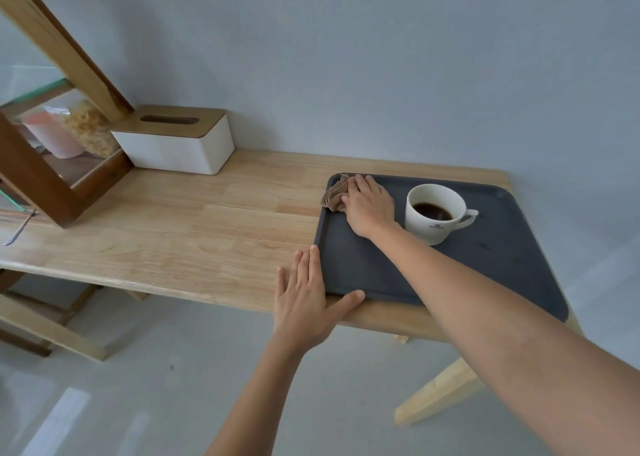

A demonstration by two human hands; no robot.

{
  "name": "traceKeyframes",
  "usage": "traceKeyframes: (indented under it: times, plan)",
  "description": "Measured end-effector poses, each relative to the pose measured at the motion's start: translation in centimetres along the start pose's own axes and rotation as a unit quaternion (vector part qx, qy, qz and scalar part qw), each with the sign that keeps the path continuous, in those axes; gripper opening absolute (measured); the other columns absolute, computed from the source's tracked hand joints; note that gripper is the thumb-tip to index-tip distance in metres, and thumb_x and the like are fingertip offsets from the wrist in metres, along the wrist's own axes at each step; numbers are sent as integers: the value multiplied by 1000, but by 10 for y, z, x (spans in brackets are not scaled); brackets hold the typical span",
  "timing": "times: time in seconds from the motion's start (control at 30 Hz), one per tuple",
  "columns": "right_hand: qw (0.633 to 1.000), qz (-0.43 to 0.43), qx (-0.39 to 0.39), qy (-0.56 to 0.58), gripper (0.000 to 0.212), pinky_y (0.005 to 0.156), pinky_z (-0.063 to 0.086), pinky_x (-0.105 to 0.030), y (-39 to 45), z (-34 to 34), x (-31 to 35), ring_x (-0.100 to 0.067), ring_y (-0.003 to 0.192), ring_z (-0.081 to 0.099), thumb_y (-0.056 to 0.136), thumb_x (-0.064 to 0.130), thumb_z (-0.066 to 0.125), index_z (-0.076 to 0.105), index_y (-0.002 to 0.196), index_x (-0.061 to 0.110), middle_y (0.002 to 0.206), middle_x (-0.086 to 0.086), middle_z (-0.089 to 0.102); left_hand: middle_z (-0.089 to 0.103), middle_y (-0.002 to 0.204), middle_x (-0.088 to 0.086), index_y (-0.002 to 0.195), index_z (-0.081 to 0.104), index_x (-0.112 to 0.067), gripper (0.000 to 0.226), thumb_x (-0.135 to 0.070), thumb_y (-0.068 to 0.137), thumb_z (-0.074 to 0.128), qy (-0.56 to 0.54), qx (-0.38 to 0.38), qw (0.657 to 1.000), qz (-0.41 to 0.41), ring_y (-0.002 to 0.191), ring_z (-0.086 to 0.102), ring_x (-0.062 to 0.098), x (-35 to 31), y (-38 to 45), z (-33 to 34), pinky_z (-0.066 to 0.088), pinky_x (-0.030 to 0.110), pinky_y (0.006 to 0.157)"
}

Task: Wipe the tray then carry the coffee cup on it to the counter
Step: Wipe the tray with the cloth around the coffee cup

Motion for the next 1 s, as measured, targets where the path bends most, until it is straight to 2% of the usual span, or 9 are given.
traceKeyframes:
  times: [0.17, 0.33, 0.47, 0.6, 0.73, 0.9, 1.0]
  plan:
    - [998, -61, -14, 28, 52, 114, 24, -39, -41, -7, 20, -29, 142, 27, 101, 34, 32, 32, 145, 7, 154, -10, 34, -3, 163, -3, 151, -10, -16, 109, -83, 74, 27, 14, -5, 1000, 3, 148, -11, 12, 0, -2, -1, -5, 41, 120]
    - [988, -138, -12, 65, 48, 112, 31, -39, -99, -19, 25, -24, 142, 30, 100, 28, 38, 34, 147, 19, 153, -5, 37, 5, 162, 0, 152, -3, -12, 113, -86, 68, 18, 42, -31, 999, 3, 149, -4, 14, 0, -4, -3, 1, 41, 120]
    - [981, -170, 7, 98, 46, 110, 30, -37, -138, -27, 4, -18, 143, 29, 100, 21, 39, 37, 144, 33, 153, 0, 38, 7, 162, 2, 152, -1, -10, 117, -86, 65, 15, 55, -30, 998, 2, 150, -1, 15, 0, -4, -4, 4, 42, 120]
    - [974, -193, 37, 114, 42, 113, 34, -40, -164, -31, -25, -17, 143, 31, 97, 22, 49, 47, 139, 30, 151, 3, 41, 5, 162, 1, 152, -3, -11, 115, -86, 66, 16, 61, -16, 998, -5, 149, -3, 15, 0, -5, -2, 2, 42, 120]
    - [970, -180, 50, 156, 41, 115, 32, -34, -187, -42, -65, -11, 142, 33, 97, 13, 48, 54, 134, 28, 148, 5, 46, 5, 162, 1, 152, -4, -12, 112, -84, 70, 21, 52, -6, 999, -7, 149, -3, 15, 1, -4, -1, 1, 43, 120]
    - [972, -138, 64, 182, 46, 117, 29, -33, -209, -52, -122, -5, 141, 30, 97, 3, 41, 55, 132, 29, 143, 17, 42, 5, 162, 1, 152, -5, -12, 107, -81, 76, 28, 43, 2, 999, -9, 149, -4, 15, 1, -4, -2, 0, 44, 120]
    - [975, -116, 62, 180, 49, 117, 30, -35, -215, -55, -142, -5, 142, 29, 97, 1, 38, 55, 132, 31, 146, 12, 44, 3, 162, 0, 152, -5, -13, 107, -81, 77, 30, 36, 9, 999, -10, 149, -6, 15, 0, -4, 0, -3, 44, 120]
Point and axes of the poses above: each hand's wrist, its own y-axis towards the middle knuckle, its own z-axis out of the palm, x = y × z, the point moved 9 cm from there along y, towards the middle knuckle
